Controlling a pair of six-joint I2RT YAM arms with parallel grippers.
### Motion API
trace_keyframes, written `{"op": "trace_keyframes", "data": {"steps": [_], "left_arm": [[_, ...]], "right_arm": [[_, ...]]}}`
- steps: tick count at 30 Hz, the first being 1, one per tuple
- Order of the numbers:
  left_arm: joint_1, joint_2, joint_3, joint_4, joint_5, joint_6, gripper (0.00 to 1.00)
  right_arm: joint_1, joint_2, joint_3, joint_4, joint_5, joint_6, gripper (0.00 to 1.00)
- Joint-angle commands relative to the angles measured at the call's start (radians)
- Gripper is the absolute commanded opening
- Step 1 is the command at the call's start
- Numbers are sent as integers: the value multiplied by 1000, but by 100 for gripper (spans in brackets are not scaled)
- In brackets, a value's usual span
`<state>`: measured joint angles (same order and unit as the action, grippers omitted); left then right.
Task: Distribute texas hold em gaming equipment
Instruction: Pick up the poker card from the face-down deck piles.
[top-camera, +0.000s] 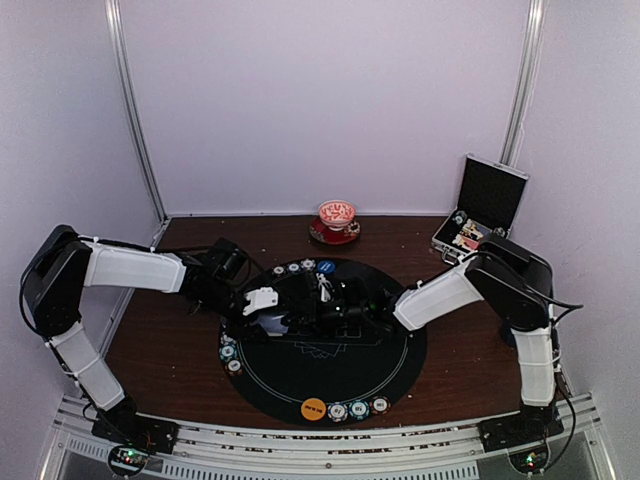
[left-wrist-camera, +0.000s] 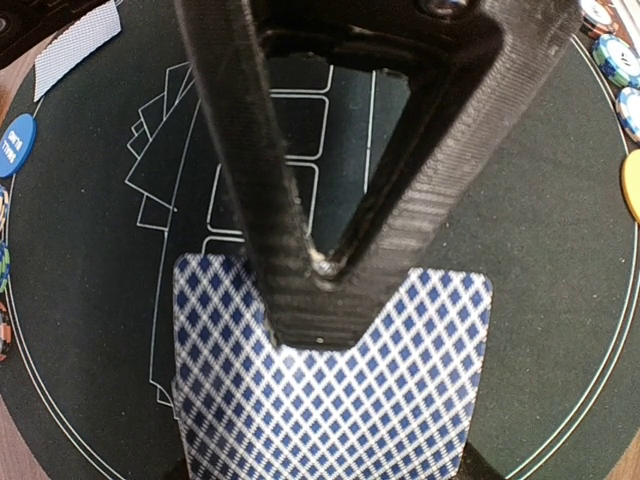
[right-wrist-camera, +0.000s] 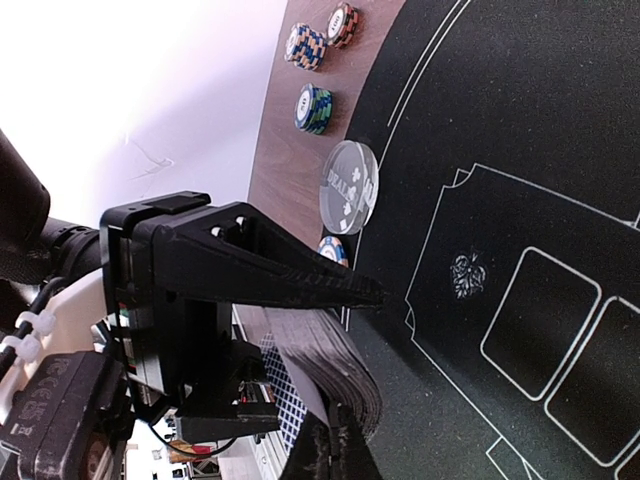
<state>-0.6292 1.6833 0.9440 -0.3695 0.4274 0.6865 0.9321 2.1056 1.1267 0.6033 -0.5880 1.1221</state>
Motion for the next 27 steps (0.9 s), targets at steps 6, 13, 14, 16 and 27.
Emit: {"op": "trace_keyframes", "data": {"steps": [6, 13, 14, 16, 27], "left_arm": [[6, 6, 19, 19, 5, -1, 49], [7, 7, 19, 20, 1, -3, 49], [9, 7, 20, 20, 1, -2, 49], [12, 8, 22, 19, 1, -4, 49], [24, -4, 27, 18, -15, -16, 49]], "right_arm": [[-34, -159, -145, 70, 25, -15, 0], [-66, -261, -234, 52, 39, -46, 0], [-72, -274, -242, 37, 39, -58, 0], [-91, -298, -255, -13, 37, -92, 0], [-130, -315, -222, -329, -89, -378, 0]]}}
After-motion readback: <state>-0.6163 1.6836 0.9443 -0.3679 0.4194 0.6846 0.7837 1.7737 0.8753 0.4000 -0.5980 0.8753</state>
